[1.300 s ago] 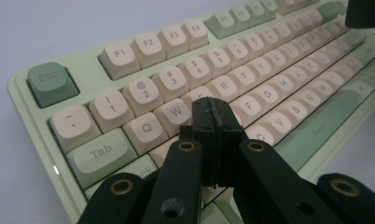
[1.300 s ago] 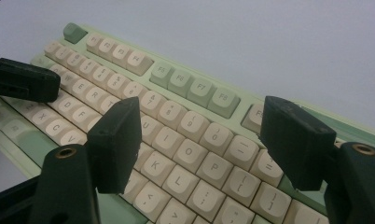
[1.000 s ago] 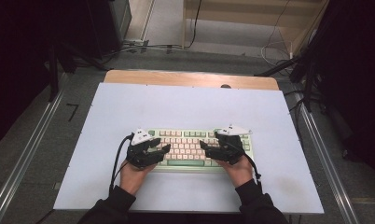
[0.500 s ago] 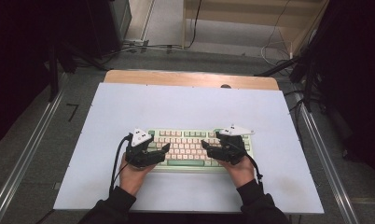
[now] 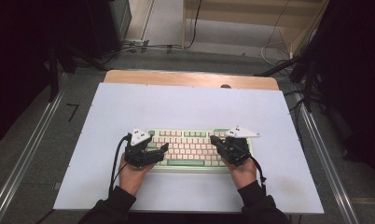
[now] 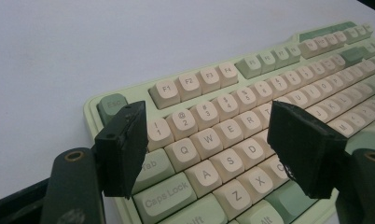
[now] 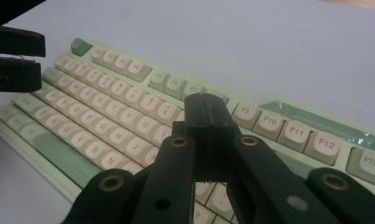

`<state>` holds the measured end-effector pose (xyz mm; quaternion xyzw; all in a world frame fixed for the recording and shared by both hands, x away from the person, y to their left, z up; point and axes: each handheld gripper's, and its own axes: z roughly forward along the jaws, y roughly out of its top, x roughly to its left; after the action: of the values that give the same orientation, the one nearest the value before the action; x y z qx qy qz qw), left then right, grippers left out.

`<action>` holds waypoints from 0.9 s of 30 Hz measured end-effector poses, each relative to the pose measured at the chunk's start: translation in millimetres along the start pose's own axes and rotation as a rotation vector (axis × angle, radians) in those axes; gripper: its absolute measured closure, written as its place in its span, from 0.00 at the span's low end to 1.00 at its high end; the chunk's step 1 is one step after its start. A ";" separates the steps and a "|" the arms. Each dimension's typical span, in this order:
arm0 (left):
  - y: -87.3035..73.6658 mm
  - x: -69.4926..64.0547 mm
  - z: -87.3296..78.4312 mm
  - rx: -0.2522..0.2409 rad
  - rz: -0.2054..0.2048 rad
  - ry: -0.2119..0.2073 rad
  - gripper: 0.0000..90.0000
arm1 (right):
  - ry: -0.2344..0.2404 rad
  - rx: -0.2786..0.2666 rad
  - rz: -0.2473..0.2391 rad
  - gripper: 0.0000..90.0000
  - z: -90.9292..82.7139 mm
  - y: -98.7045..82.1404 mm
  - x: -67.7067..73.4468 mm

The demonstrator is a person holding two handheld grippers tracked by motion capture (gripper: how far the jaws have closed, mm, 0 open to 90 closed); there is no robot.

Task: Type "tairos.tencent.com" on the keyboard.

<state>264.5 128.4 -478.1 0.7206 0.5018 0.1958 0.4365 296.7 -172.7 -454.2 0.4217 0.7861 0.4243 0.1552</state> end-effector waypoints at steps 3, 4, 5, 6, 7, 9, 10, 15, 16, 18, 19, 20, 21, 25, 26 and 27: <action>0.1 0.0 -0.2 -0.003 -0.002 0.000 0.33 | 0.012 0.010 0.006 0.97 -2.7 -1.9 -0.5; 0.1 0.2 -0.3 -0.003 -0.002 0.000 0.32 | 0.013 0.013 0.002 0.97 -3.3 -2.6 -0.4; 0.1 0.4 -0.4 -0.004 -0.001 0.003 0.33 | 0.016 0.016 0.001 0.97 -4.1 -3.5 0.1; 0.1 0.4 -0.5 -0.003 -0.002 0.004 0.33 | 0.021 0.021 0.000 0.97 -4.9 -4.2 0.5; 0.1 0.5 -0.5 -0.003 -0.001 0.004 0.33 | 0.023 0.022 -0.002 0.97 -5.3 -4.9 1.0; 0.1 0.6 -0.4 -0.002 -0.001 0.005 0.33 | 0.027 0.027 -0.002 0.97 -6.2 -6.0 2.2; 0.1 0.6 -0.5 -0.002 -0.001 0.006 0.33 | 0.026 0.028 -0.002 0.97 -6.6 -6.7 2.7; 0.0 0.6 -0.5 -0.004 -0.002 0.005 0.33 | 0.032 0.051 -0.010 0.97 -5.4 -11.8 3.6; 0.0 0.5 -0.5 -0.003 -0.001 0.005 0.33 | 0.033 0.053 -0.010 0.97 -4.9 -13.2 3.8; -0.1 0.3 -0.2 -0.001 0.000 0.002 0.33 | 0.034 0.062 -0.011 0.97 -4.5 -15.1 4.7; -0.2 0.2 0.0 0.000 0.001 0.002 0.33 | 0.036 0.062 -0.013 0.97 -4.4 -15.9 5.2; -0.2 0.1 0.2 0.000 0.002 0.002 0.33 | 0.037 0.062 -0.013 0.97 -4.5 -16.3 5.5; -0.3 0.2 0.2 0.001 0.002 0.002 0.33 | 0.039 0.064 -0.014 0.97 -4.5 -16.8 6.2; -0.5 0.3 0.3 0.000 -0.001 0.005 0.33 | 0.042 0.072 -0.022 0.97 -3.8 -19.4 7.7; -0.5 0.2 0.4 0.000 -0.001 0.006 0.33 | 0.041 0.076 -0.021 0.97 -3.4 -20.0 8.5; -0.6 0.0 0.6 0.000 -0.001 0.005 0.33 | 0.042 0.078 -0.026 0.97 -3.1 -20.7 8.6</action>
<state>264.6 128.2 -478.9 0.7199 0.5032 0.1974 0.4353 278.7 -173.5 -467.9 0.4082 0.8106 0.4002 0.1276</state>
